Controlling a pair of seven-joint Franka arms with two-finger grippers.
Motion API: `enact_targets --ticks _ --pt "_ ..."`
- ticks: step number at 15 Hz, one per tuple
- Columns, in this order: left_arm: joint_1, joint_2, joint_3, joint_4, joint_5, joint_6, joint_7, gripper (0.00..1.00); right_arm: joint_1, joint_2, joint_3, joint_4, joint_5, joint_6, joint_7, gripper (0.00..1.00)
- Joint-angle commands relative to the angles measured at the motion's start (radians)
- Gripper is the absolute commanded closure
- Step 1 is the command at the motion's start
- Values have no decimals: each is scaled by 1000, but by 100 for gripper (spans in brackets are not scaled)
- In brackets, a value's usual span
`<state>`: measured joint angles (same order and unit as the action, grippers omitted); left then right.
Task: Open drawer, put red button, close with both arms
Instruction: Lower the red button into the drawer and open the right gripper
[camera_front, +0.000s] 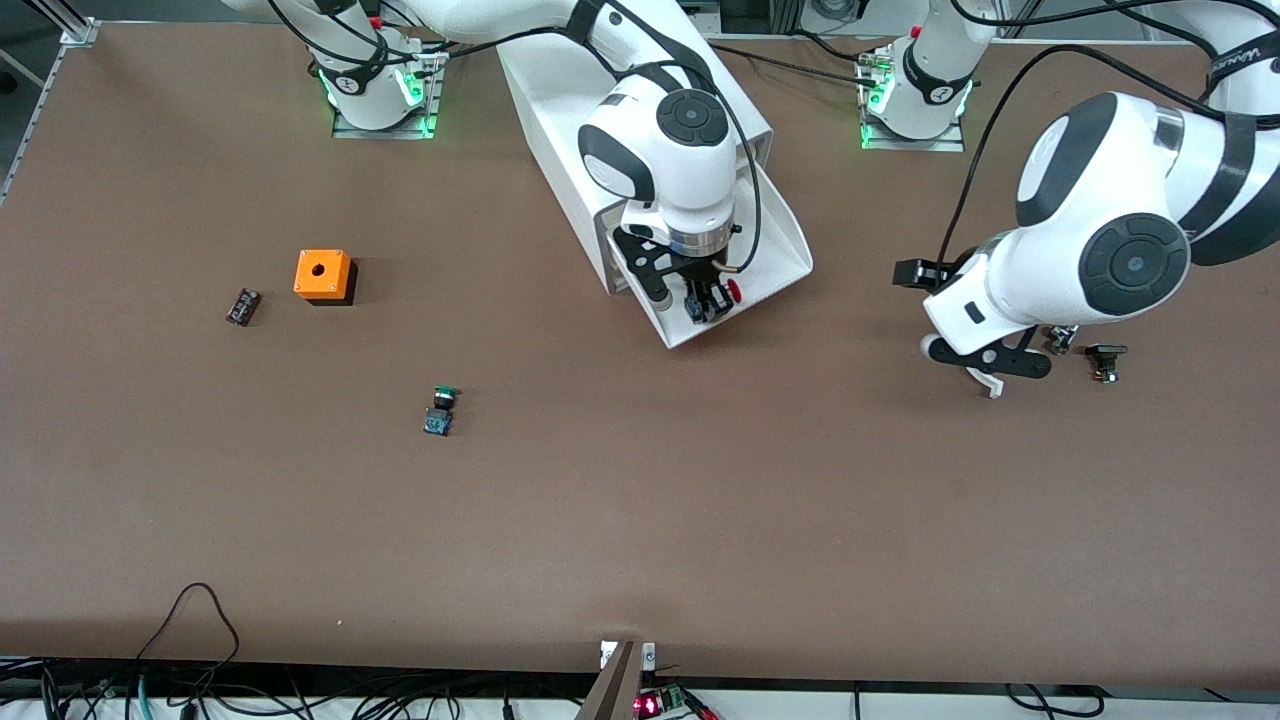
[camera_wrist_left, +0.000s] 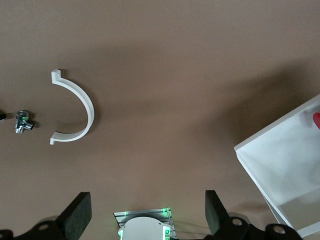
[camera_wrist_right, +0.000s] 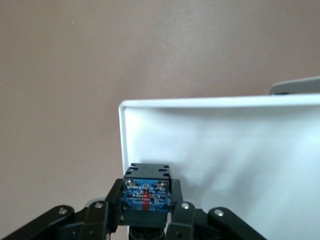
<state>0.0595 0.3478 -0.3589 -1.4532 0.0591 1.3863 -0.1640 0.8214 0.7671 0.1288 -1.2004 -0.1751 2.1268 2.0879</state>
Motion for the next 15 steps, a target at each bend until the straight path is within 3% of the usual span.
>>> enact_targets --ticks 1,7,10,15 --pt "-1 10 -3 31 28 -36 -6 0 9 11 -12 32 -20 2 26 0" --pt "-4 16 -3 31 22 -35 -9 0 -65 -6 -8 97 -7 -22 -72 0" --pt "-1 17 -3 30 7 -33 -11 0 -111 -40 -5 99 2 -105 -416 0" --pt "-4 56 -8 -28 -104 40 -121 0 -286 -133 -14 98 164 -358 -1070 0"
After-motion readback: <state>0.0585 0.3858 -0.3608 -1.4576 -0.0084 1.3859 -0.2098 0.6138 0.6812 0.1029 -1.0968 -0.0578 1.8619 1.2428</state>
